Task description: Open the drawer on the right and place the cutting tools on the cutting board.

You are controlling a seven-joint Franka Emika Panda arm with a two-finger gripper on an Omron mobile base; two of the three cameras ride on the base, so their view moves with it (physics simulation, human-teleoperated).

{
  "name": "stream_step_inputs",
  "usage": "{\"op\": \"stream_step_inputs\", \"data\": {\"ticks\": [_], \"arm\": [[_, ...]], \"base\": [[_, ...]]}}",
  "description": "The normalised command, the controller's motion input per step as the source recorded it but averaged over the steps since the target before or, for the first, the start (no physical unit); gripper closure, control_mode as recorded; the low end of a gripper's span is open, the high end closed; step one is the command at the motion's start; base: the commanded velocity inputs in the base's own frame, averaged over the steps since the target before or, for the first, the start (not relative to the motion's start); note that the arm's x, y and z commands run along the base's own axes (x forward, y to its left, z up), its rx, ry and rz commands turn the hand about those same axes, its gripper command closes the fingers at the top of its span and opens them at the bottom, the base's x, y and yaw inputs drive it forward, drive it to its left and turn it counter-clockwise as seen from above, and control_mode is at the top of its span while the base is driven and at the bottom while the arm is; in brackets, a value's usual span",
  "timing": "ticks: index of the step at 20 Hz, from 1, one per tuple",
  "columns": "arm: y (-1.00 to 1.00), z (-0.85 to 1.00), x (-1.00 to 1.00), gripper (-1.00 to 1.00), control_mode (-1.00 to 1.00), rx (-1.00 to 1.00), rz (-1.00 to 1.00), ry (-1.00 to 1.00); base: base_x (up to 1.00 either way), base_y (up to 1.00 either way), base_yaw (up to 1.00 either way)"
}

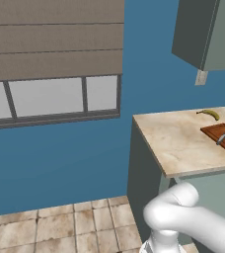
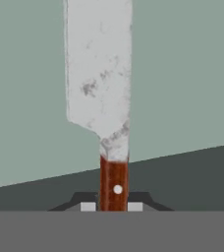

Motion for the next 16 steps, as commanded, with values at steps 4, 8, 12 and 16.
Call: {"op": "stream_step_inputs", "data": {"ticks": [4,8,12,16], "arm": [[0.72,0.7,-0.39,1.0,-1.0,0.0,-0.23,0.0],[0.87,0.67,-0.1,1.0,-1.0,0.0,-0.26,0.0],[0.91,0.57,0.34,1.0,-1.0,-0.03,-0.27,0.01],[0.69,0.54,0.81,1.0,-1.0,-0.03,-0.27,0.07]], "base": [[0.0,0.0,0.0],[0.0,0.0,0.0],[0.0,0.0,0.0],[0.0,0.0,0.0]]}}
